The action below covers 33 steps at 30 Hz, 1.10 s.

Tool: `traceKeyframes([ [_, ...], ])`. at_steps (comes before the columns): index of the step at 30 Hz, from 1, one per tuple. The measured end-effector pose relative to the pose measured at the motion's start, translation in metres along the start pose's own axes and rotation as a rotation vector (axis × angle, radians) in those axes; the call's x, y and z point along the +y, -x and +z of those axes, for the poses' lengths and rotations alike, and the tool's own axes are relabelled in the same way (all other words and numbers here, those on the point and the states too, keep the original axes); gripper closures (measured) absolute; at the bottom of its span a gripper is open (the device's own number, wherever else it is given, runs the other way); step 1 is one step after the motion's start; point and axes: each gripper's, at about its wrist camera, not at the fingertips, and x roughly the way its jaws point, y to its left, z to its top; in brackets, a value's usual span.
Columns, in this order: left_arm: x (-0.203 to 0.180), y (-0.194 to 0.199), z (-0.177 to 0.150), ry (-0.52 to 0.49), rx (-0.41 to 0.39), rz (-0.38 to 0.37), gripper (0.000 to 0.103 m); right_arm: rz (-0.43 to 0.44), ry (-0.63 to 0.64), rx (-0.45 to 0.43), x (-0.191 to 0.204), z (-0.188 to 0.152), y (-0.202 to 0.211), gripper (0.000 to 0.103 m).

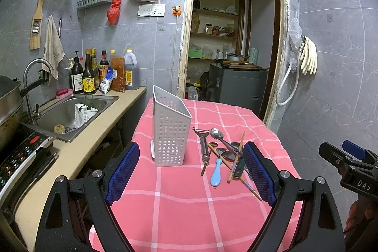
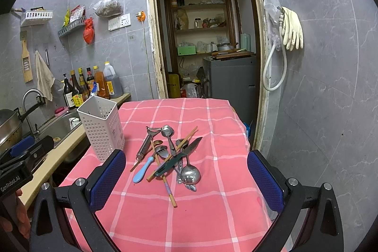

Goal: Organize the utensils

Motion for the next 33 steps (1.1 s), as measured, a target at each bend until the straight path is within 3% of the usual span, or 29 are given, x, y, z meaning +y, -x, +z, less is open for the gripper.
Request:
traceKeyframes([
  [23,0.009,-0.008,-0.009,0.001,0.009,0.002,0.017,-0.001,-0.005,0.008,0.001,0.005,0.000,0.000],
  [33,0.011,-0.015,-0.011,0.001,0.018,-0.002,0.017,-0.007,-0.008,0.021,-0.001,-0.001,-0.020,0.000],
])
